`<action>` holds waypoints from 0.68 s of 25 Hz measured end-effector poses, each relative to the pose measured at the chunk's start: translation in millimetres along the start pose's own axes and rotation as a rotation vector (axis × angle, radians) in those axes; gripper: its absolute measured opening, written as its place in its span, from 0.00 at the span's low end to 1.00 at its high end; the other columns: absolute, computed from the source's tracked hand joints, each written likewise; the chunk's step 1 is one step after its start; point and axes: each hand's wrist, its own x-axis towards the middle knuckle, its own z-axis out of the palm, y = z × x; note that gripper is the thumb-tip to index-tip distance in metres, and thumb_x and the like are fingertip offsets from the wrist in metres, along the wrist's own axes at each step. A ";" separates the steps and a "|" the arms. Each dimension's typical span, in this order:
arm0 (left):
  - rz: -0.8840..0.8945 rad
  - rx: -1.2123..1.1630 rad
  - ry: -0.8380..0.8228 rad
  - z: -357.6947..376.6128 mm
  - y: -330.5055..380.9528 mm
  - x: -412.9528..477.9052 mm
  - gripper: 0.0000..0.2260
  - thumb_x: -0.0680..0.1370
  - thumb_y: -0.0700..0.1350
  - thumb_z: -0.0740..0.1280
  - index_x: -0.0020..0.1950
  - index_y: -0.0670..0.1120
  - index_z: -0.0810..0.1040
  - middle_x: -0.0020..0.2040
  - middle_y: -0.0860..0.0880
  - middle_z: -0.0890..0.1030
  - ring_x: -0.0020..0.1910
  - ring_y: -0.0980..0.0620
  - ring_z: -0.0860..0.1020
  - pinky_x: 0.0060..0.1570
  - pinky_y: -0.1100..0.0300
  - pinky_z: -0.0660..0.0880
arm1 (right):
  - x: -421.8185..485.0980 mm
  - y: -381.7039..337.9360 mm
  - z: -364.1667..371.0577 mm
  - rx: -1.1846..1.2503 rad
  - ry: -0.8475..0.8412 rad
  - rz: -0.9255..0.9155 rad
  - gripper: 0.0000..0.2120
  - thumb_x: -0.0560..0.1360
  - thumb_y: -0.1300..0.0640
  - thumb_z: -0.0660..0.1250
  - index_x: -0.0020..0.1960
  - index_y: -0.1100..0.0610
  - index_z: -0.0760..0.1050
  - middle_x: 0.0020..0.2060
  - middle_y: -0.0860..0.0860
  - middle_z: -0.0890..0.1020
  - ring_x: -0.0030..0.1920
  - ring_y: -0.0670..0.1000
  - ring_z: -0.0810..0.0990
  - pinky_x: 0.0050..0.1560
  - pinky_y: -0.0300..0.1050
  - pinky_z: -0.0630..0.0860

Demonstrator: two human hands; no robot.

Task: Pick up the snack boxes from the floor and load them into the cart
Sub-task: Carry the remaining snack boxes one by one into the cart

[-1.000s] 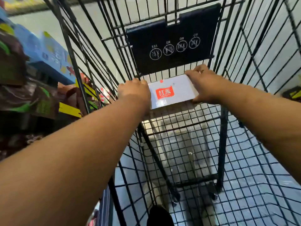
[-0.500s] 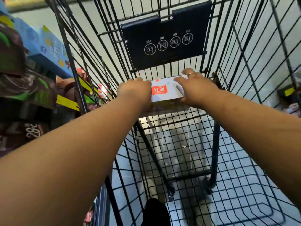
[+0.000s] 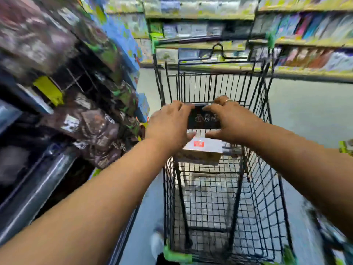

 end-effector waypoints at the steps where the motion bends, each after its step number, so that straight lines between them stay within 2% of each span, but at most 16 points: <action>1: -0.035 -0.020 0.036 -28.2 -1.5 -13.7 0.30 0.73 0.58 0.70 0.71 0.51 0.65 0.65 0.47 0.71 0.63 0.43 0.72 0.59 0.45 0.73 | -11.4 -19.4 -24.2 0.013 0.025 -0.037 0.38 0.69 0.43 0.74 0.74 0.48 0.63 0.71 0.53 0.63 0.69 0.55 0.67 0.69 0.52 0.67; 7: -0.191 -0.031 0.223 -170.8 -24.7 -114.3 0.32 0.72 0.57 0.71 0.72 0.51 0.65 0.66 0.47 0.70 0.64 0.43 0.71 0.60 0.45 0.73 | -72.3 -139.1 -115.3 -0.005 0.084 -0.274 0.37 0.69 0.42 0.73 0.73 0.48 0.64 0.71 0.54 0.64 0.69 0.55 0.69 0.65 0.47 0.69; 9: -0.246 -0.012 0.320 -221.3 -43.0 -181.5 0.32 0.71 0.56 0.72 0.72 0.51 0.66 0.65 0.47 0.71 0.63 0.44 0.73 0.60 0.47 0.72 | -108.3 -202.7 -138.3 -0.009 0.131 -0.400 0.37 0.69 0.42 0.72 0.74 0.48 0.63 0.71 0.54 0.64 0.68 0.56 0.69 0.66 0.48 0.69; 10: -0.261 -0.049 0.339 -226.0 -41.7 -183.6 0.31 0.71 0.56 0.73 0.71 0.52 0.67 0.65 0.48 0.72 0.63 0.45 0.73 0.60 0.48 0.73 | -113.9 -205.5 -145.1 -0.006 0.122 -0.399 0.37 0.69 0.42 0.72 0.74 0.47 0.63 0.71 0.54 0.65 0.68 0.57 0.69 0.66 0.49 0.69; 12: -0.349 -0.081 0.373 -255.8 -54.9 -253.1 0.30 0.70 0.55 0.74 0.70 0.53 0.68 0.63 0.48 0.73 0.62 0.47 0.74 0.60 0.51 0.72 | -149.4 -260.5 -149.3 -0.023 0.125 -0.516 0.37 0.69 0.42 0.72 0.74 0.46 0.62 0.70 0.53 0.65 0.68 0.56 0.70 0.65 0.50 0.70; 14: -0.388 -0.135 0.396 -268.3 -57.6 -285.5 0.30 0.70 0.54 0.74 0.69 0.52 0.69 0.63 0.48 0.74 0.62 0.47 0.74 0.61 0.51 0.71 | -165.4 -282.7 -153.8 -0.002 0.110 -0.539 0.37 0.69 0.41 0.71 0.74 0.45 0.61 0.70 0.51 0.64 0.67 0.54 0.70 0.64 0.48 0.70; 17: -0.528 -0.077 0.455 -311.1 -74.2 -408.3 0.31 0.71 0.54 0.74 0.71 0.52 0.68 0.65 0.49 0.74 0.64 0.48 0.73 0.63 0.53 0.70 | -226.6 -376.7 -158.2 0.039 0.105 -0.754 0.37 0.68 0.40 0.72 0.73 0.46 0.62 0.66 0.50 0.66 0.64 0.52 0.72 0.64 0.50 0.71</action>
